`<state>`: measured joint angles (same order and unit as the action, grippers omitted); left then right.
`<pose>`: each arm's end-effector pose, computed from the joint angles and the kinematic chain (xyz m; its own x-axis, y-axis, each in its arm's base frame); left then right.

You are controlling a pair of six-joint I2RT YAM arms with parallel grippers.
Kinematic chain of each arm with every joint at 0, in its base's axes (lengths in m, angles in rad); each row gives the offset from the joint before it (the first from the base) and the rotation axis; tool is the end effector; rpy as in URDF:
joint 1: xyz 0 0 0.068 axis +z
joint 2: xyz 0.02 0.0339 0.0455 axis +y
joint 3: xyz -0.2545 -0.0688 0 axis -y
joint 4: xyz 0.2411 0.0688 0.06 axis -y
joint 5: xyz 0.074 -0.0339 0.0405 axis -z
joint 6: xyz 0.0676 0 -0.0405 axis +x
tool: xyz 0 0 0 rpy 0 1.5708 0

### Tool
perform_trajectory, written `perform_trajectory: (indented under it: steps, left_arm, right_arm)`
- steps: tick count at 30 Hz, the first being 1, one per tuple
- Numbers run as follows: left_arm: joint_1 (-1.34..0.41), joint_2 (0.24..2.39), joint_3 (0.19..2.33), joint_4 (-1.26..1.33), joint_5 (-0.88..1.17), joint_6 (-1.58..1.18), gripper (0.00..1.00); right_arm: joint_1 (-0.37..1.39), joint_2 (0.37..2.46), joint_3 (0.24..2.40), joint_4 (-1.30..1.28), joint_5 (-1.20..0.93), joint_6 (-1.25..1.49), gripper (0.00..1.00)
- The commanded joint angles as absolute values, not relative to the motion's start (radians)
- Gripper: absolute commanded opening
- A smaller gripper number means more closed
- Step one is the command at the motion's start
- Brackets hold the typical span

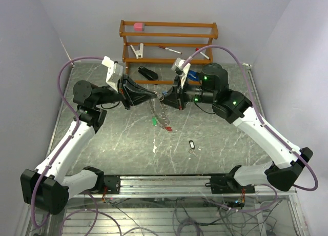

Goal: Put the keys on the keyring

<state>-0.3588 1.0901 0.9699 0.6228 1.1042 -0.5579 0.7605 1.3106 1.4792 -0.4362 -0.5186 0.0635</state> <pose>0.2039 -0.1409 0.4201 -0.0889 -0.2210 -0.9712 0.9945 0.0346 -0.0990 0.2016 0.2380 0.4239 -0.2511 -0.1629 -0.9541 -0.9309 0.3107 0.1920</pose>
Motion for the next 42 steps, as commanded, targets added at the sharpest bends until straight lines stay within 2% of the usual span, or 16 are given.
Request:
perform_trajectory:
  steps: [1,20,42]
  left_arm:
    - [-0.354,1.063,1.025,0.689,1.113,-0.565,0.07]
    - [-0.353,1.063,1.016,0.662,1.115,-0.543,0.07]
    - [-0.354,1.049,1.014,0.370,1.133,-0.311,0.07]
  right_arm:
    - [0.758,1.314,1.491,-0.457,-0.517,0.076,0.00]
    - [0.774,1.352,1.547,-0.511,-0.523,0.066,0.00]
    - [0.811,1.346,1.631,-0.587,-0.440,0.046,0.00]
